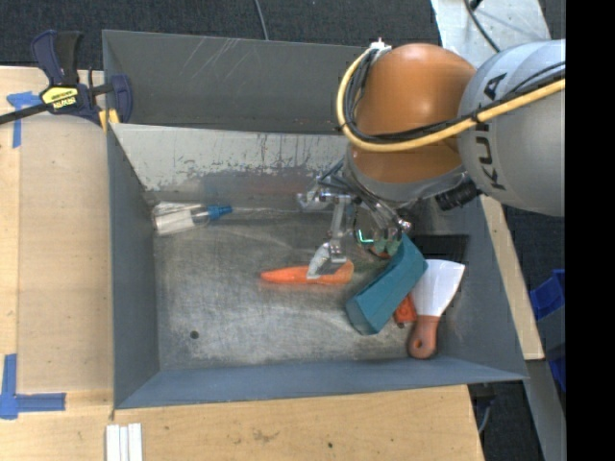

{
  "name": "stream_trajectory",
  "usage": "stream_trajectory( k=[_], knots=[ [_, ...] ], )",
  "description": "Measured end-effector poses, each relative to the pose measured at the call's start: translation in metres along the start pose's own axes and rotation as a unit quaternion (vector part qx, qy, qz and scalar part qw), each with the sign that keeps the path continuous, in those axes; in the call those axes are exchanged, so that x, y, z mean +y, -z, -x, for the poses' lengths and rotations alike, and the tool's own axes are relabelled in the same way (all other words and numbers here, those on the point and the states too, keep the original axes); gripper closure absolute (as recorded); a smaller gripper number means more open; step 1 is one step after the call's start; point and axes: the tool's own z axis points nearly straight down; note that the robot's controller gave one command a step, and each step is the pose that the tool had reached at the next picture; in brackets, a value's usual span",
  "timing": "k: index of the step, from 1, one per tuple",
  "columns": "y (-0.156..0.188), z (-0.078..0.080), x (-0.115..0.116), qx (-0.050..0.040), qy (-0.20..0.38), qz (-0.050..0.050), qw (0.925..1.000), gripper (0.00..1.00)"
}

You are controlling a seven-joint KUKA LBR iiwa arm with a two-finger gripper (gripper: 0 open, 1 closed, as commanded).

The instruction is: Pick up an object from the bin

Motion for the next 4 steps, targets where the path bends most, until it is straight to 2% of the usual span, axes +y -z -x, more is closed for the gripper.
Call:
stream_trajectory(
  k=[1,2,3,4],
  knots=[
    [0.004,0.002,0.0,-0.0038,-0.001,0.0,1.0,0.0],
    [-0.036,0.018,0.032,-0.0064,0.039,0.0,0.9992,0.0],
    [-0.078,0.014,0.041,-0.0041,0.02,0.001,0.9998,0.0],
    [-0.095,0.054,-0.03,-0.0043,0.042,0.0,0.9991,1.0]
  ],
)
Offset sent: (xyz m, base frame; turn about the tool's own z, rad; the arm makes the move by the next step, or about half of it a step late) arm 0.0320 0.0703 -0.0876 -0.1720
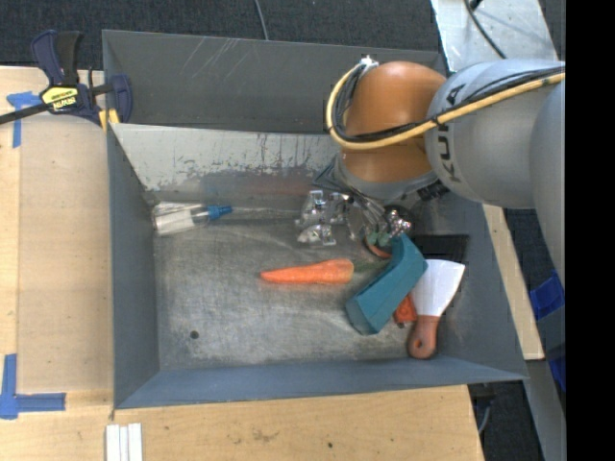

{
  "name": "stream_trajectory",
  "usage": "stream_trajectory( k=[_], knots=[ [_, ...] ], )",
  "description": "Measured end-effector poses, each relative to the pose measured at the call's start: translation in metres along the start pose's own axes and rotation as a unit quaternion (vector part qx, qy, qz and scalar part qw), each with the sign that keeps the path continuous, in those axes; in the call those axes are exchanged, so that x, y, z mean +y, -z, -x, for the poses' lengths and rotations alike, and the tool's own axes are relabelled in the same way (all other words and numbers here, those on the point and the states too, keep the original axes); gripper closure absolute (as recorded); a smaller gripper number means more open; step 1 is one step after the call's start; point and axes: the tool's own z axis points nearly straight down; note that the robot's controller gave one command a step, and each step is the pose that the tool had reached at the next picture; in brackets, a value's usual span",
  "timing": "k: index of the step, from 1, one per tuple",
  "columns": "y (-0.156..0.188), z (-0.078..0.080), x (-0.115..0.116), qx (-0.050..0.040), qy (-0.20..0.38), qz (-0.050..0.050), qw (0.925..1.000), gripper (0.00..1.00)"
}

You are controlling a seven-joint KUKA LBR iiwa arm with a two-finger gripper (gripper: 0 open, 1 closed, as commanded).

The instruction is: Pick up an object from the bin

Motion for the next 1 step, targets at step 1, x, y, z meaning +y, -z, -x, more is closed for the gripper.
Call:
stream_trajectory(
  k=[1],
  knots=[
    [0.0,0.0,0.0001,0.0,0.0,0.0,1.0,0.0]
  ],
)
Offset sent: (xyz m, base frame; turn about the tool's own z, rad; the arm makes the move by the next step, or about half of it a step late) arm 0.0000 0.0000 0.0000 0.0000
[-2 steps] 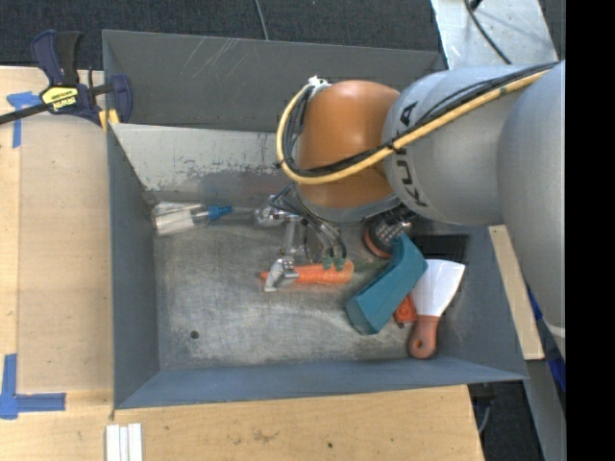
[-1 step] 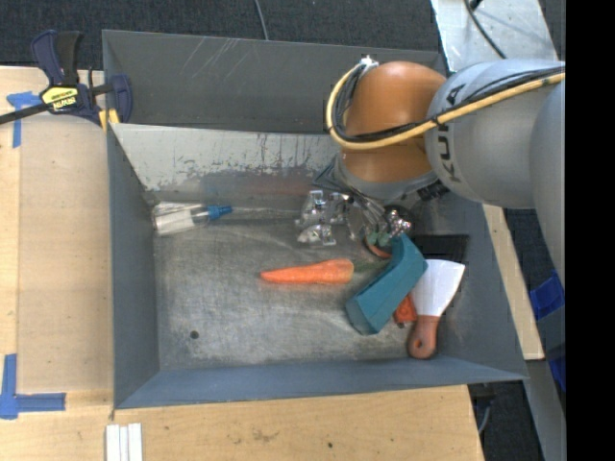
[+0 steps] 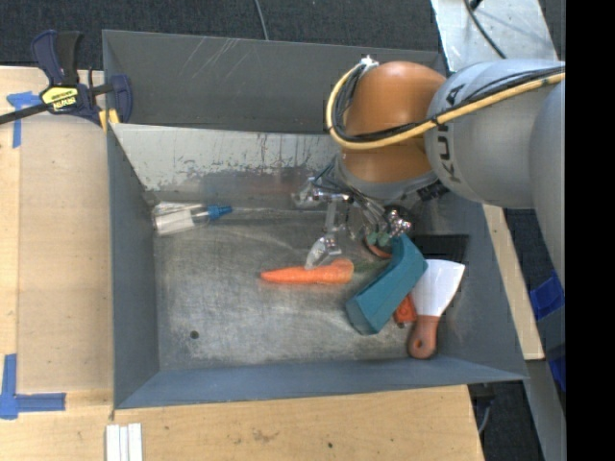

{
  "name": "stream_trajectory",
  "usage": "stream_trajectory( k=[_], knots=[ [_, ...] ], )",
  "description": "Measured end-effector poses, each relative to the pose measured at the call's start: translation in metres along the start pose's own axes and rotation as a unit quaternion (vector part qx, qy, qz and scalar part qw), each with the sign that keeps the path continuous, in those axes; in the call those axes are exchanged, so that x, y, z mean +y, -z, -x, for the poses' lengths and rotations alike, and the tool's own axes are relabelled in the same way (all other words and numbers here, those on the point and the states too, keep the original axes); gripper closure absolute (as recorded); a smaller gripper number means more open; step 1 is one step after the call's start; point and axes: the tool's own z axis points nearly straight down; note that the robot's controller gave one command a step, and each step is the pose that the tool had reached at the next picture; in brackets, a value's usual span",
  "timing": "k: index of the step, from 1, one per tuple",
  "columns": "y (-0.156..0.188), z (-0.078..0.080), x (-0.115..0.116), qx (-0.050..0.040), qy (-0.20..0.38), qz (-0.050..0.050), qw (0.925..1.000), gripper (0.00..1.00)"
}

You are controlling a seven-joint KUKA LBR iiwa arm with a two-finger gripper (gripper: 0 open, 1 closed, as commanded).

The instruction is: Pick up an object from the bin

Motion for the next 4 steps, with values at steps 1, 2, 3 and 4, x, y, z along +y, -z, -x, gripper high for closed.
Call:
stream_trajectory(
  k=[1,2,3,4],
  knots=[
    [0.0,0.0,0.0,0.0,0.0,0.0,1.0,0.0],
    [-0.02,-0.012,0.001,0.004,-0.001,0.0,1.0,0.0],
    [-0.019,-0.012,0.002,0.0049,-0.002,0.0,1.0,1.0],
    [-0.019,-0.012,0.002,0.0049,-0.002,0.0,1.0,1.0]
  ],
)
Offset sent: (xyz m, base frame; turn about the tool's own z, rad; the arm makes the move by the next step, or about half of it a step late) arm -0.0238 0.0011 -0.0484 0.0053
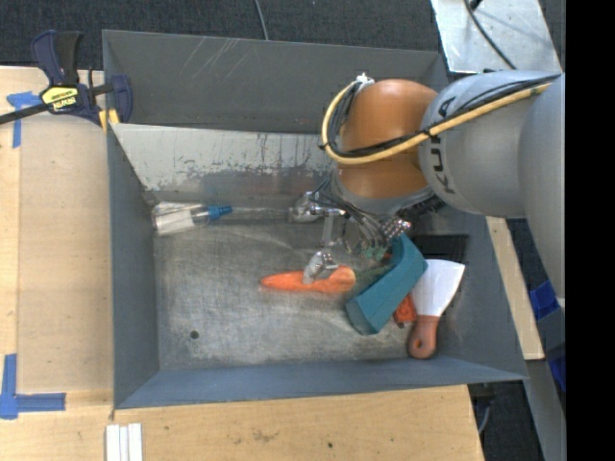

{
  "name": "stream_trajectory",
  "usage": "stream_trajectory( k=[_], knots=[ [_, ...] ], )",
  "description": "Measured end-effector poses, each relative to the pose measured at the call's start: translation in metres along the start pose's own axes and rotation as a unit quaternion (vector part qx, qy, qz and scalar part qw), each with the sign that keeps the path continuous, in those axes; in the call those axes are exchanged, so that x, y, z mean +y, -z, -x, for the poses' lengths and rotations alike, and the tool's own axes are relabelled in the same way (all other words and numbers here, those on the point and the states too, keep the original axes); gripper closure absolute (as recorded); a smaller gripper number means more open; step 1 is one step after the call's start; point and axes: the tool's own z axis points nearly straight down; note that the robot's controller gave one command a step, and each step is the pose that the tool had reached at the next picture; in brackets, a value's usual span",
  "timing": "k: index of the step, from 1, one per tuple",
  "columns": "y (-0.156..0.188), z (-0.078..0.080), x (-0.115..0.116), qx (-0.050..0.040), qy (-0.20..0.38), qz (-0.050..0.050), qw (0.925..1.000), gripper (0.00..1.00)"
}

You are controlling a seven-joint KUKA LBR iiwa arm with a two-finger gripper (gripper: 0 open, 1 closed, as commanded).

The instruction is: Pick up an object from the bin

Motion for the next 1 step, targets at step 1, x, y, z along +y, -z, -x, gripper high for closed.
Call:
stream_trajectory(
  k=[1],
  knots=[
    [0.0,0.0001,0.0,0.0,0.0,0.0,1.0,1.0]
  ],
)
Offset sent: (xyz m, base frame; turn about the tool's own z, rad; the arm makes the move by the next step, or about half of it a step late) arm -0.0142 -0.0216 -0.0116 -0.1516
